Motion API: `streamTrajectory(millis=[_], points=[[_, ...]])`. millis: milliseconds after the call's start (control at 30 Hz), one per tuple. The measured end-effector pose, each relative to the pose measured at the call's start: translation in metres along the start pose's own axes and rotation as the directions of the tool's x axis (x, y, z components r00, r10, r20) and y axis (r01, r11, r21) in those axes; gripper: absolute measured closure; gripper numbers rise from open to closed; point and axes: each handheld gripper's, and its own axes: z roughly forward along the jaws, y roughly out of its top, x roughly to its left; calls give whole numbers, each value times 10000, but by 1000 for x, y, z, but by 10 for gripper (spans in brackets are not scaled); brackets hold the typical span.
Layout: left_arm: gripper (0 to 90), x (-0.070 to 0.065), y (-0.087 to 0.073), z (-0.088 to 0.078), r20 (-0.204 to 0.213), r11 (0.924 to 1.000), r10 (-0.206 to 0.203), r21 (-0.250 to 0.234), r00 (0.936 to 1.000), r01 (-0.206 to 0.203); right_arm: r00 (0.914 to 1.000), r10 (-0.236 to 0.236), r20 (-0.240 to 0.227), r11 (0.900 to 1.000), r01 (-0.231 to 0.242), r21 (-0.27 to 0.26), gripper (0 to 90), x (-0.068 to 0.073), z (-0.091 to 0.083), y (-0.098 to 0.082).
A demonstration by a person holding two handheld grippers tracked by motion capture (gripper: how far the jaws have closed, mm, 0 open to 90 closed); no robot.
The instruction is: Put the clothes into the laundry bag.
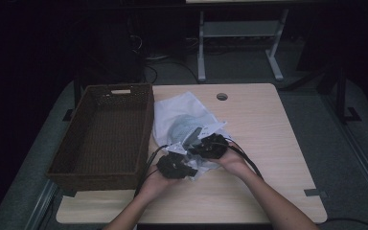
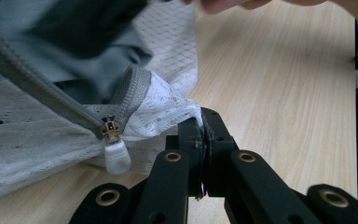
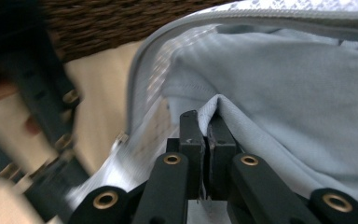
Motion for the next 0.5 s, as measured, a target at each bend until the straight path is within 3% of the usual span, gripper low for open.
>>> streamTrajectory(millis=[133,200,233,400,500], points=[[884,-2,0,1,104,9997,108,200,9999,-110,9991,179,377,9998,-179,-2,872,-2,11,6],[886,-4,0,2,129,9991,220,347,9997,-224,9948,338,957,9994,-345,67,873,-6,21,10],[886,-4,0,2,129,9991,220,347,9997,-224,9948,338,957,9994,-345,67,873,-6,21,10],[886,-3,-1,1,167,9987,175,469,9997,-183,9809,651,1835,9978,-622,-214,873,-21,29,13],[886,-3,-1,1,179,9983,205,544,9996,-215,9739,849,2106,9960,-770,-455,872,-32,32,13]])
